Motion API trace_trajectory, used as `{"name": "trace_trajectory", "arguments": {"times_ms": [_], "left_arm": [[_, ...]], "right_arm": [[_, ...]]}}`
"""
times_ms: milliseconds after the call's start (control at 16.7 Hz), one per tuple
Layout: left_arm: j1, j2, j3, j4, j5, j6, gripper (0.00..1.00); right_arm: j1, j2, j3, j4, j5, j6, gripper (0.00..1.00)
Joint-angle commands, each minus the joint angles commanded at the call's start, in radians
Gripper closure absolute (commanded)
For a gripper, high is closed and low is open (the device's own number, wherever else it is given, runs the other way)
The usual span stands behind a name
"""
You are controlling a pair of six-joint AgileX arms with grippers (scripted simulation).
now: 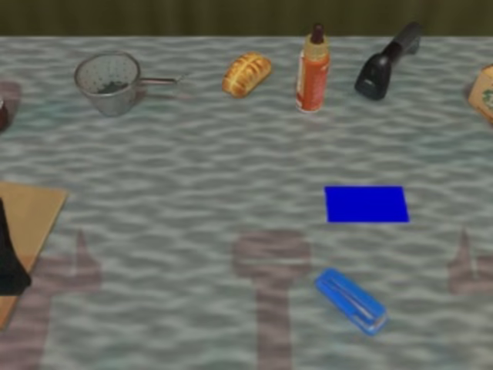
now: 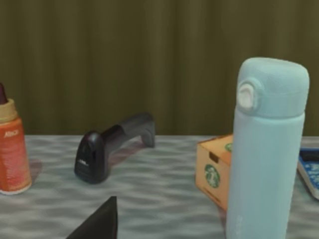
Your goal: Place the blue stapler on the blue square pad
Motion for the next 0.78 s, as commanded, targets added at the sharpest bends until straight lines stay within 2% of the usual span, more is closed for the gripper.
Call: {"name": "trace_trajectory", "arguments": {"times_ms": [180, 360, 540, 780], "left_arm": [[0.0, 0.0, 0.0, 0.0, 0.0, 0.0, 0.0], [0.0, 0.0, 0.0, 0.0, 0.0, 0.0, 0.0], [0.0, 0.0, 0.0, 0.0, 0.0, 0.0, 0.0], [0.0, 0.0, 0.0, 0.0, 0.0, 0.0, 0.0]], "right_arm": [[0.006, 0.01, 0.01, -0.009, 0.0, 0.0, 0.0], [0.051, 0.105, 0.102, -0.081, -0.002, -0.004, 0.0], [0.129, 0.295, 0.265, -0.209, -0.002, -0.01, 0.0], [0.262, 0.684, 0.538, -0.434, -0.002, -0.024, 0.0]]}}
